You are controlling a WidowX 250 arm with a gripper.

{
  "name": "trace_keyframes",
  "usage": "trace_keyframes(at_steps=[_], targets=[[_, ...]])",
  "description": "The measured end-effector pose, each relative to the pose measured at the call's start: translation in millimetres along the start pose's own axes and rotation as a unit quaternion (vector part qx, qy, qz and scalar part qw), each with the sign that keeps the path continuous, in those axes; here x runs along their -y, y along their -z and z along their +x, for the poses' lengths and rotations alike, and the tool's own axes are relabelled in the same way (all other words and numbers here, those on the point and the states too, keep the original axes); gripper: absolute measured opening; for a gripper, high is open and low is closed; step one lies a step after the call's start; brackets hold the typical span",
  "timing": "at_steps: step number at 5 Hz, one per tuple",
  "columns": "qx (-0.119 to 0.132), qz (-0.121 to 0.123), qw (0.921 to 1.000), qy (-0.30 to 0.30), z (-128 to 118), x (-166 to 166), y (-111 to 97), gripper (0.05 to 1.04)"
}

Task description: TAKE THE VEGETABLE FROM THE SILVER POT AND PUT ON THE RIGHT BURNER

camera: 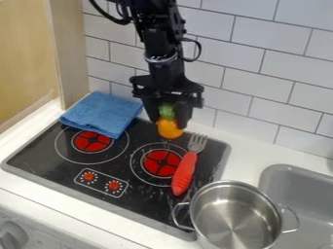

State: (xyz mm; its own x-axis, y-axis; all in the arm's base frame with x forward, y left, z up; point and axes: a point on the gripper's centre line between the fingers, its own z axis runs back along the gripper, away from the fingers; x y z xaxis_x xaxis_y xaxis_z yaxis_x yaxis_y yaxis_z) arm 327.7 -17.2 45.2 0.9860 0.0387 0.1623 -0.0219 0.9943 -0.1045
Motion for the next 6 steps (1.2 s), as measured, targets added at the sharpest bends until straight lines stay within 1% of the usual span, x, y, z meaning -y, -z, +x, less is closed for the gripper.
trace_keyframes(at_steps=[1, 2, 3, 4, 5, 6], targets=[[-0.007, 0.007, 0.9999, -0.009, 8.3, -3.2, 10.5, 0.608], [-0.017, 0.019, 0.9995, -0.017, 12.4, -8.4, 21.9, 0.608], [-0.030, 0.029, 0.9989, -0.020, 9.1, -11.6, 30.7, 0.608], [-0.033, 0.032, 0.9986, -0.027, 9.9, -12.7, 32.1, 0.665], [-0.056, 0.037, 0.9971, -0.036, 4.8, -14.3, 37.0, 0.977], [-0.041, 0.035, 0.9977, -0.041, 9.4, -13.7, 37.0, 1.017]])
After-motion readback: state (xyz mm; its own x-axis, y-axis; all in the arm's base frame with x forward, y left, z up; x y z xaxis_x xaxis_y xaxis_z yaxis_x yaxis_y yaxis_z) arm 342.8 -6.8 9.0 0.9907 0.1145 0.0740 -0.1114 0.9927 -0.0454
